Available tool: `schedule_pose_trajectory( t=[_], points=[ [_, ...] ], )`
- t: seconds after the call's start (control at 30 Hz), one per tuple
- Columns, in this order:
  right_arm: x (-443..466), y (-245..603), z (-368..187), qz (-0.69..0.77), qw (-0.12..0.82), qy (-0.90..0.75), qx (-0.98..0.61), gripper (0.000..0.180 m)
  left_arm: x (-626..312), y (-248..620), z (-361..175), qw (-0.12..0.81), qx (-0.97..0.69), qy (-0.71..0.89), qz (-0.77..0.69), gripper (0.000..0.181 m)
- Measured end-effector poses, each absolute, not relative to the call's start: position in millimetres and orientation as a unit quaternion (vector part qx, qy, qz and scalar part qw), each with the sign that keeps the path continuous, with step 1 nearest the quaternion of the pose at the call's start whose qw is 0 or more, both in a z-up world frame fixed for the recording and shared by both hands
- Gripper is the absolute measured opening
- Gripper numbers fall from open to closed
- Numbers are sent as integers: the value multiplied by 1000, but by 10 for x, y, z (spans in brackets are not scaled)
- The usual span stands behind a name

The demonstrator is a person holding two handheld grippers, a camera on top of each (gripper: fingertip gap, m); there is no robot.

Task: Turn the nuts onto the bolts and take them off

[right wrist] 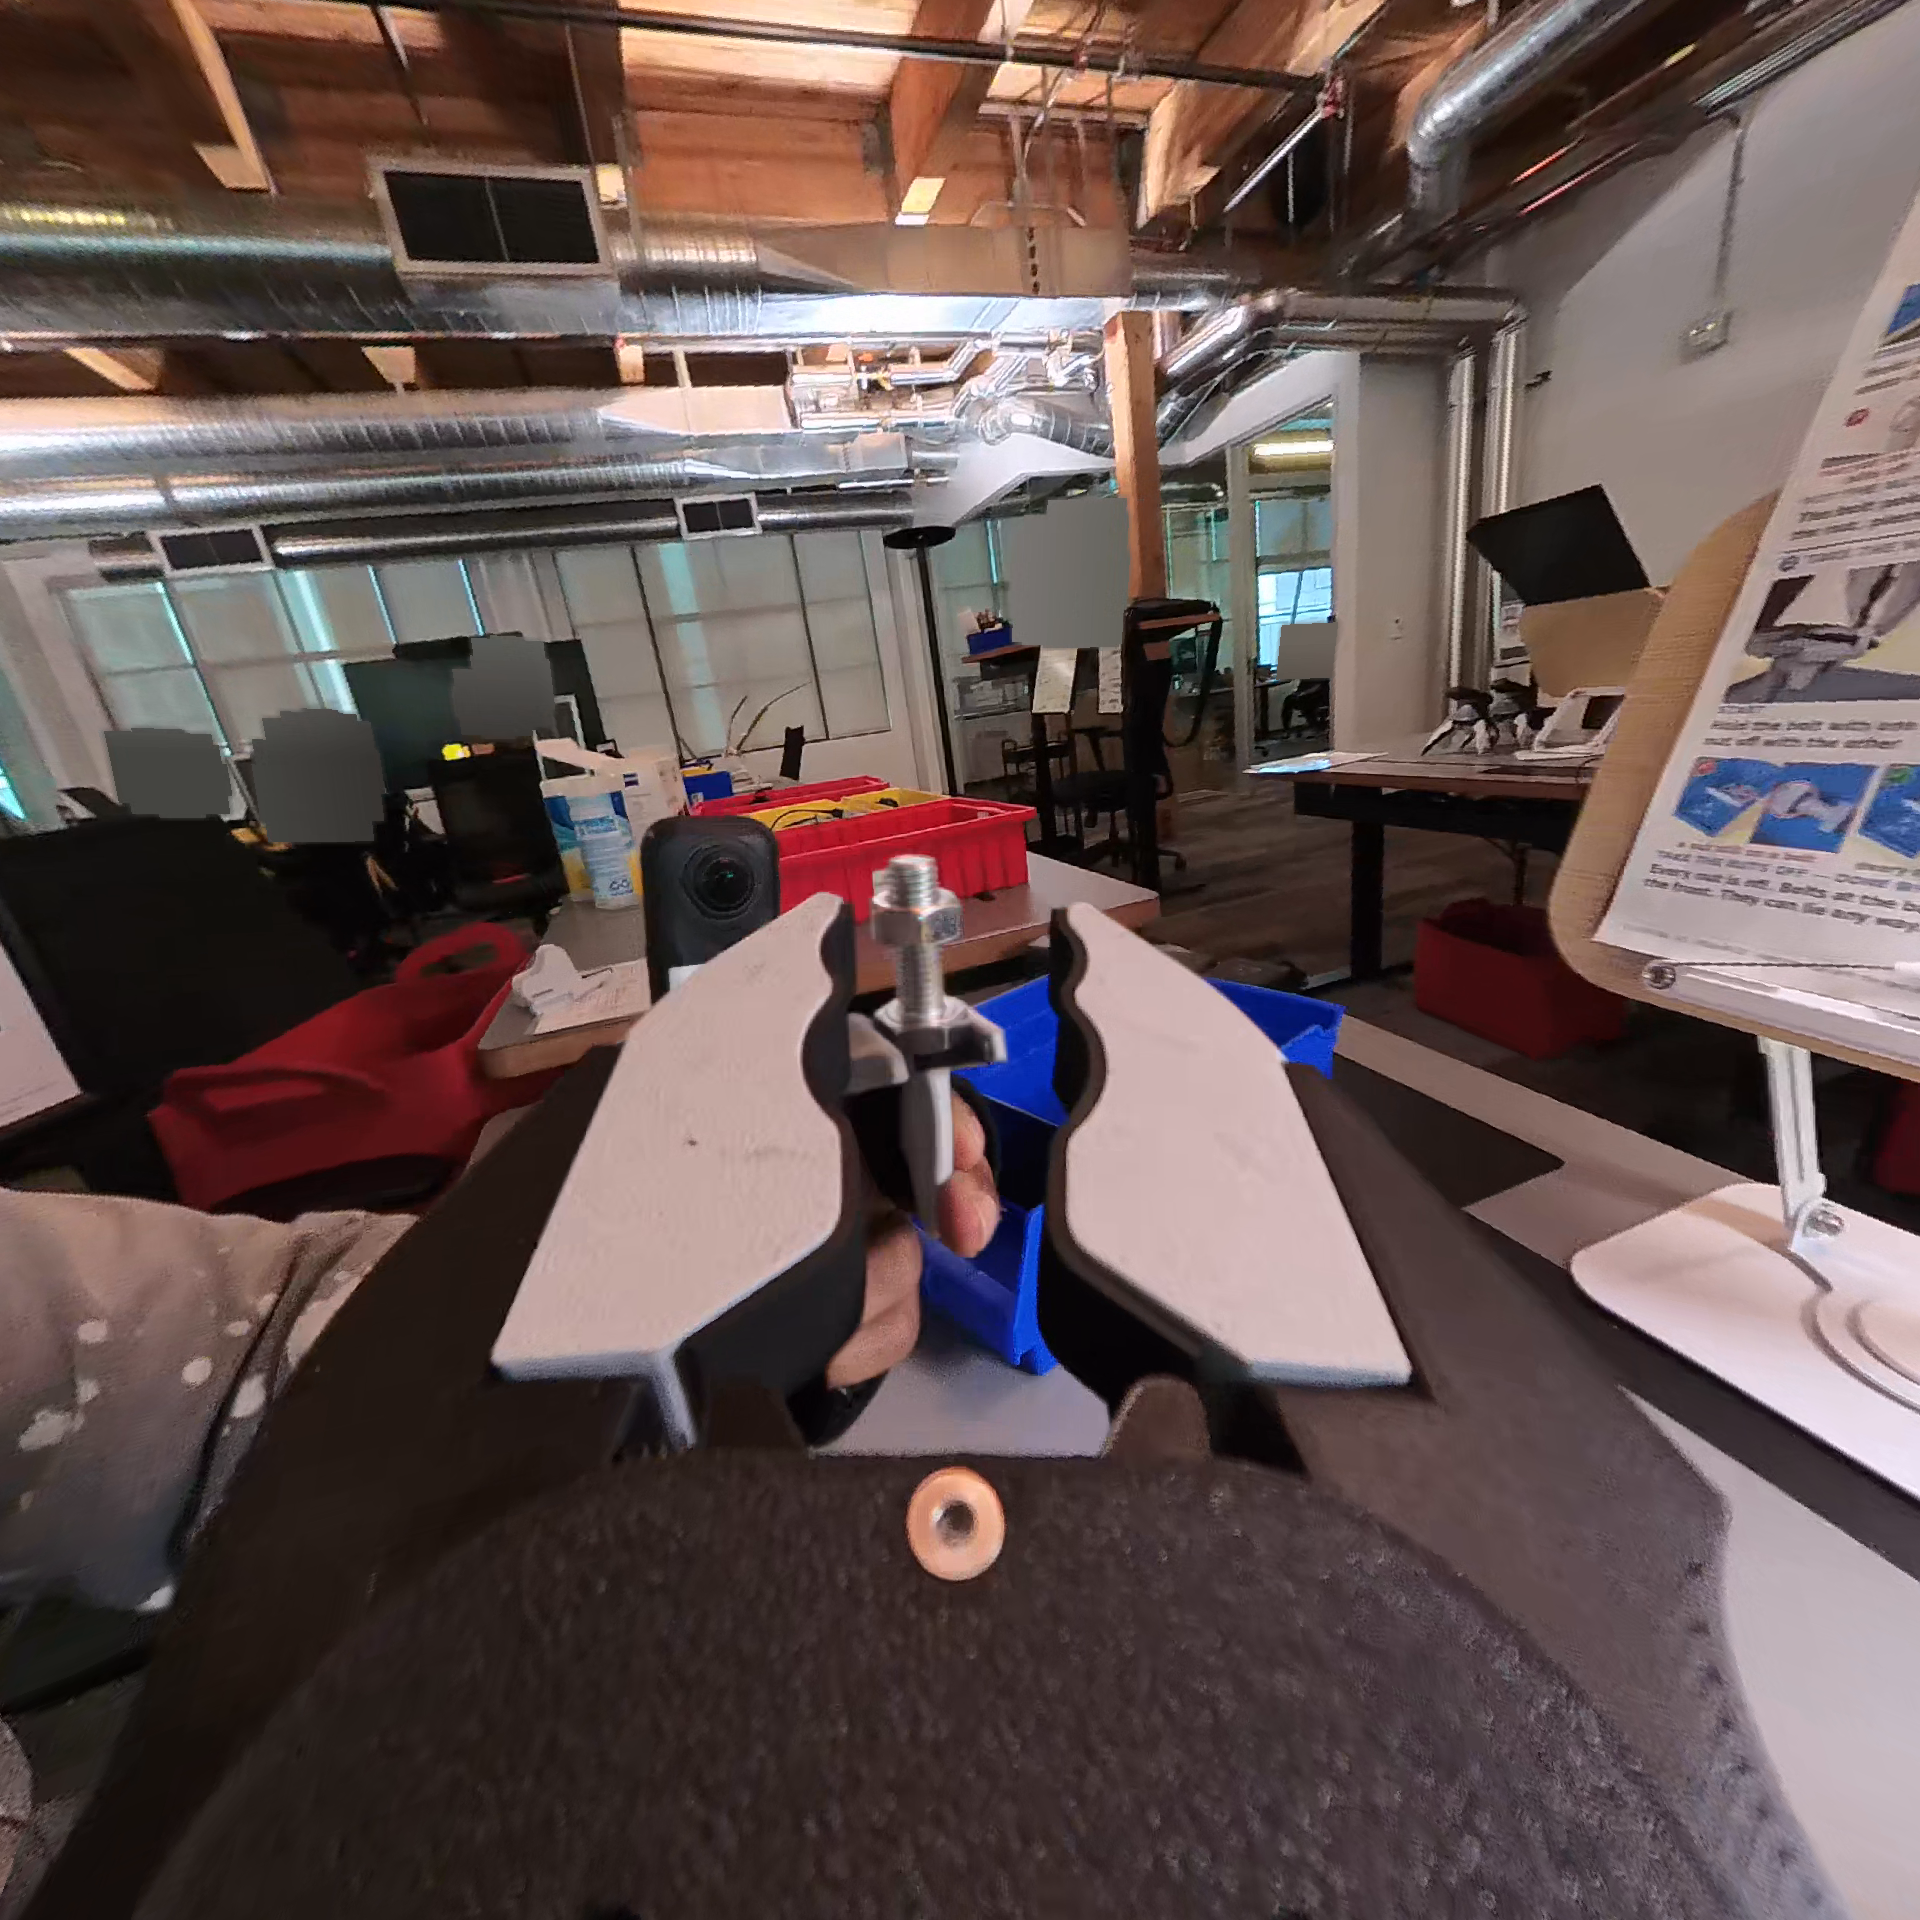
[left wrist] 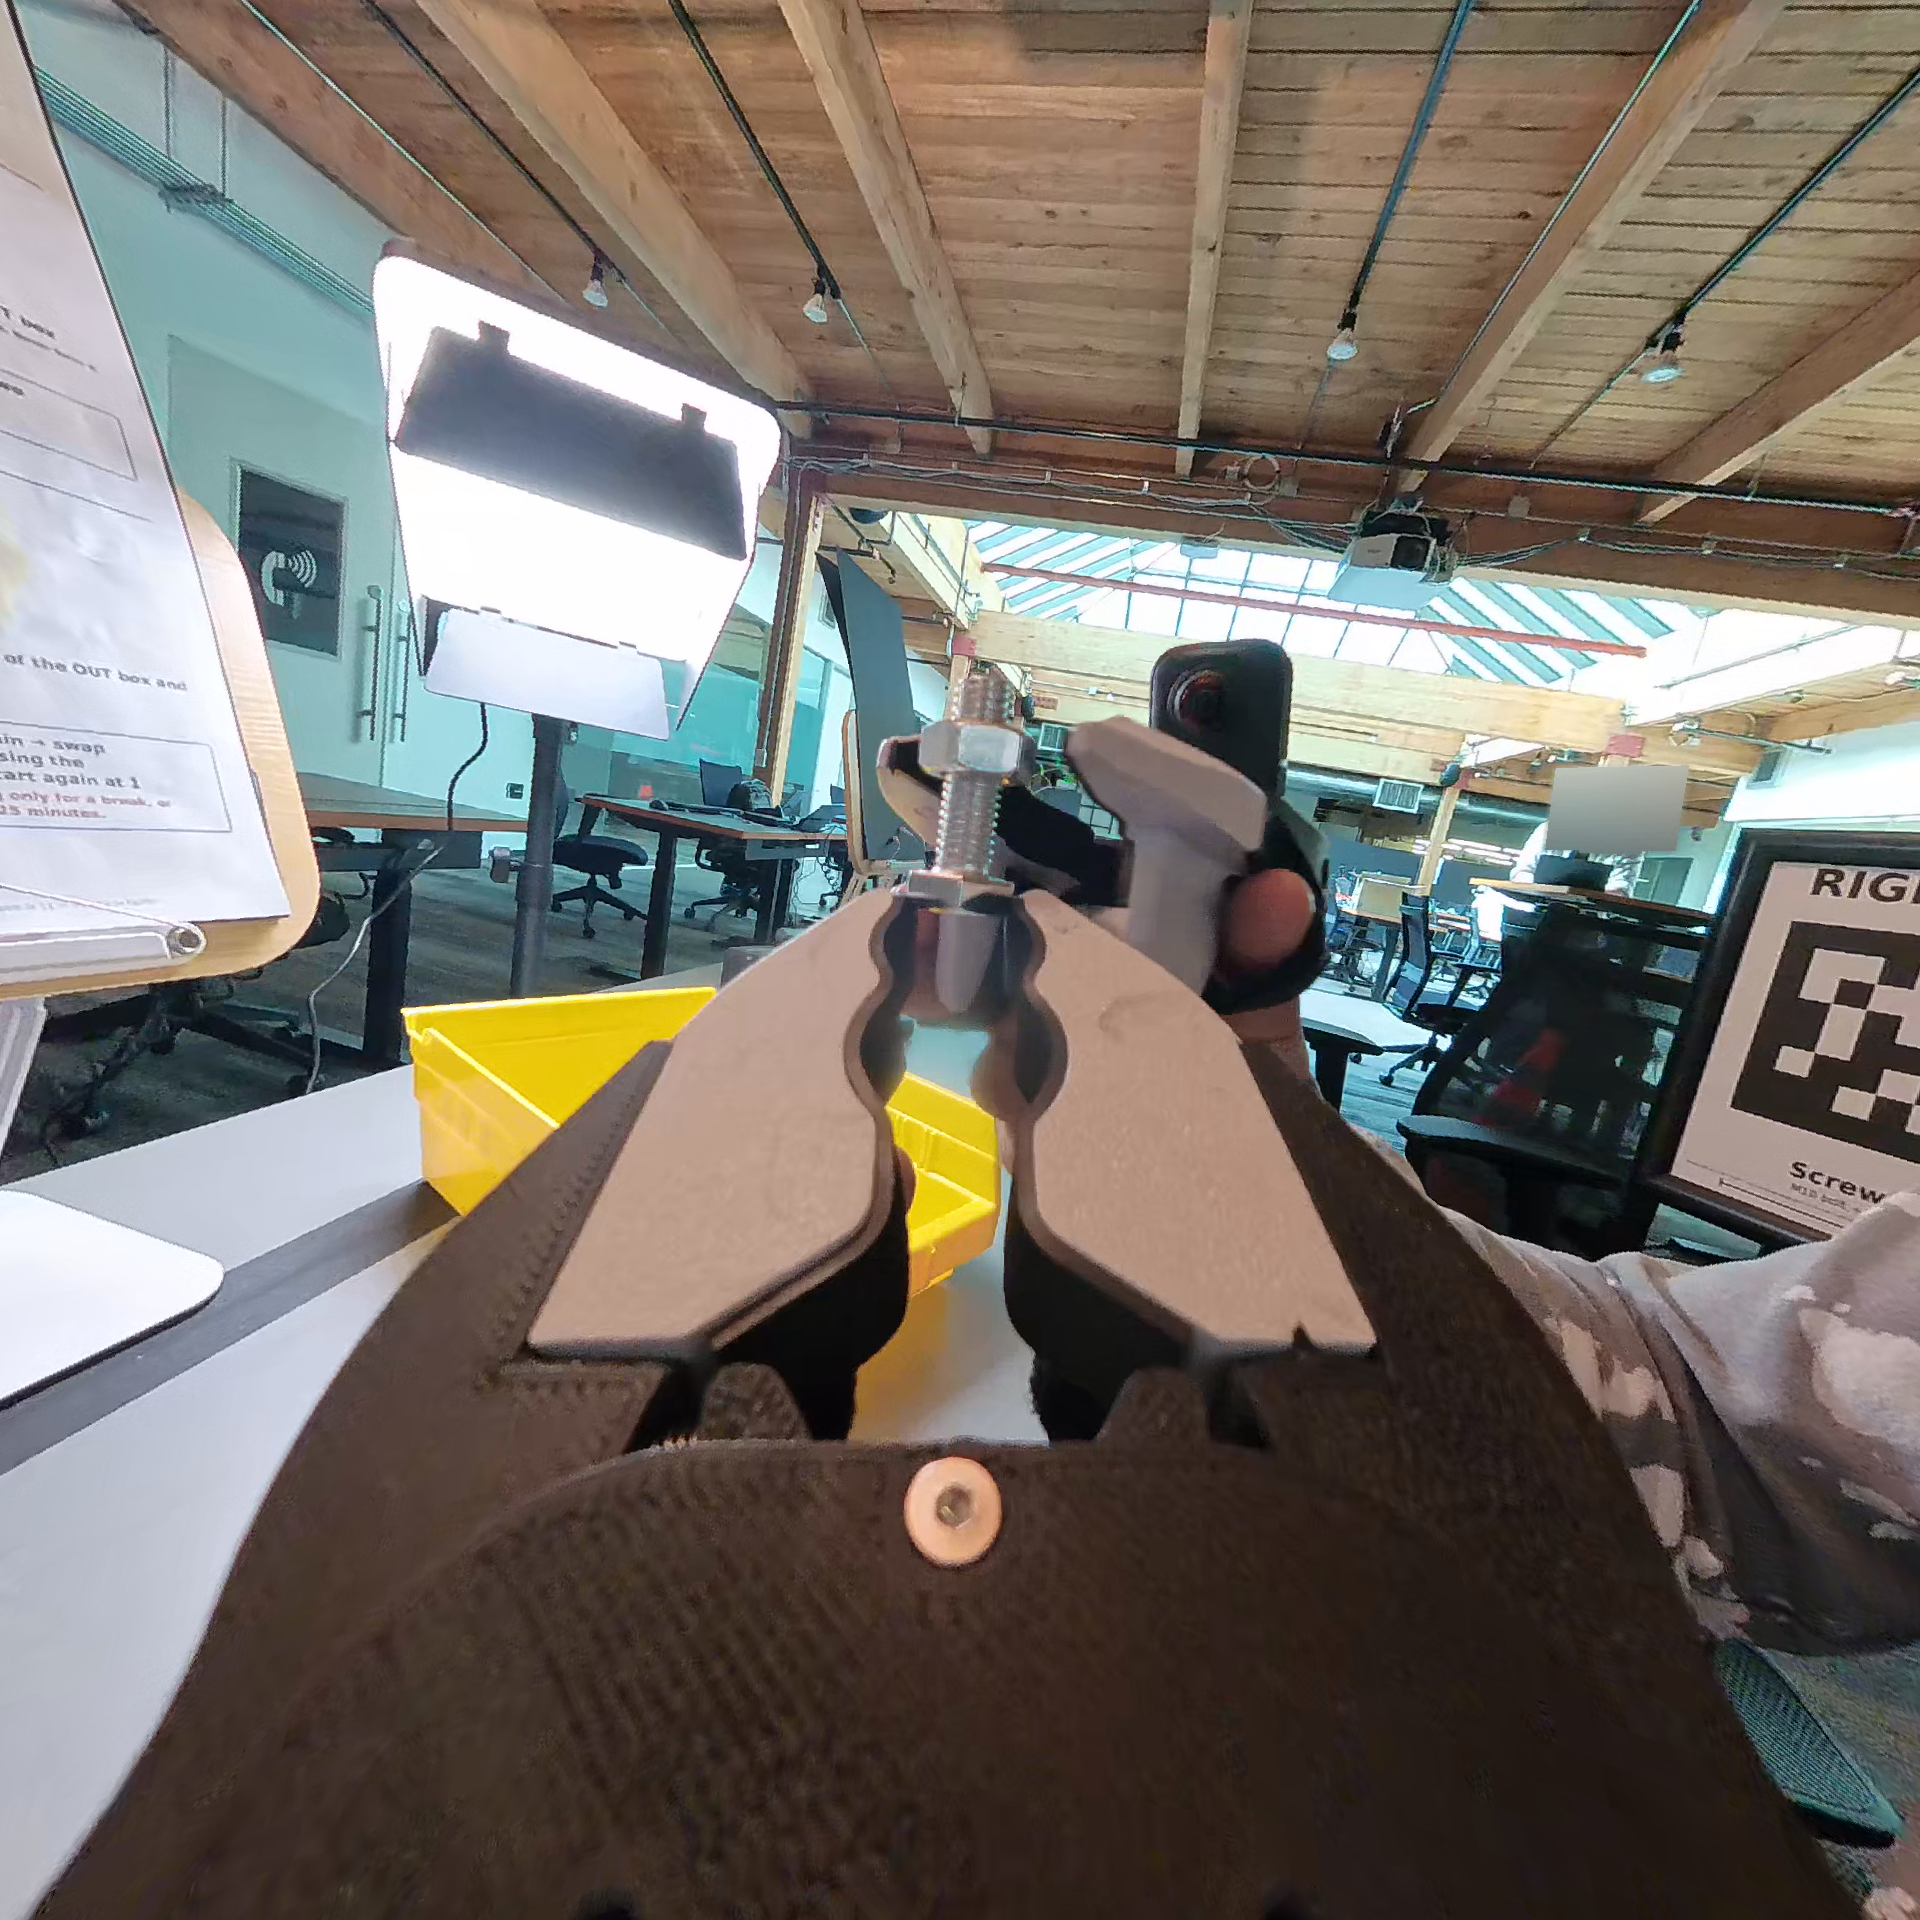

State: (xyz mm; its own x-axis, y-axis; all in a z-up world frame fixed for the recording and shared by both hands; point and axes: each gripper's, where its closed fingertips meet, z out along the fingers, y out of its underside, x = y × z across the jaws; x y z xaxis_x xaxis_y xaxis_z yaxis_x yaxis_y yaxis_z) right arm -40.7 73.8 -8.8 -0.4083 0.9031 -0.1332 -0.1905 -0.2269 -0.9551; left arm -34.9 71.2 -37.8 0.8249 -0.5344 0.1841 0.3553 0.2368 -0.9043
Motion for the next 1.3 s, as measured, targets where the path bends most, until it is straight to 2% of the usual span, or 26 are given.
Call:
schedule_pose_trajectory(
  t=[0.13,0.2,0.27,0.43,0.53,0.57,0.63,0.67,0.73,0.83,0.97,1.0,1.07,1.1,1.3],
  points=[
    [-451,740,-134,678,403,-484,-379,37,-312,708,-382,781,-549,87,-284,17],
    [-453,916,-127,673,418,-455,-406,14,-329,682,-356,784,-541,89,-291,17],
    [-422,999,-110,673,427,-446,-407,9,-341,678,-343,786,-542,89,-284,17],
    [-415,760,-100,682,399,-482,-378,39,-337,708,-384,782,-547,86,-286,17],
    [-460,715,-144,670,405,-493,-380,40,-306,702,-381,782,-546,90,-287,17],
    [-461,739,-141,673,405,-488,-382,38,-317,702,-377,782,-547,86,-286,17],
    [-459,879,-121,673,417,-460,-403,13,-353,677,-350,785,-537,83,-298,17],
    [-450,943,-113,668,431,-450,-406,9,-365,676,-344,786,-538,83,-292,17],
    [-434,933,-107,670,428,-454,-402,15,-366,665,-325,790,-535,83,-288,17],
    [-437,779,-97,678,412,-473,-383,33,-348,681,-351,788,-539,84,-286,17],
    [-457,701,-107,676,410,-482,-379,38,-310,691,-370,786,-540,87,-287,17],
    [-455,722,-104,677,409,-480,-380,37,-316,691,-367,786,-540,84,-287,17],
    [-447,884,-86,669,432,-454,-401,12,-345,668,-345,789,-531,82,-298,17],
    [-432,949,-77,666,442,-445,-403,8,-356,671,-341,789,-534,82,-292,17],
    [-418,748,-65,671,421,-478,-379,34,-350,690,-360,788,-538,79,-288,17]
  ],
)
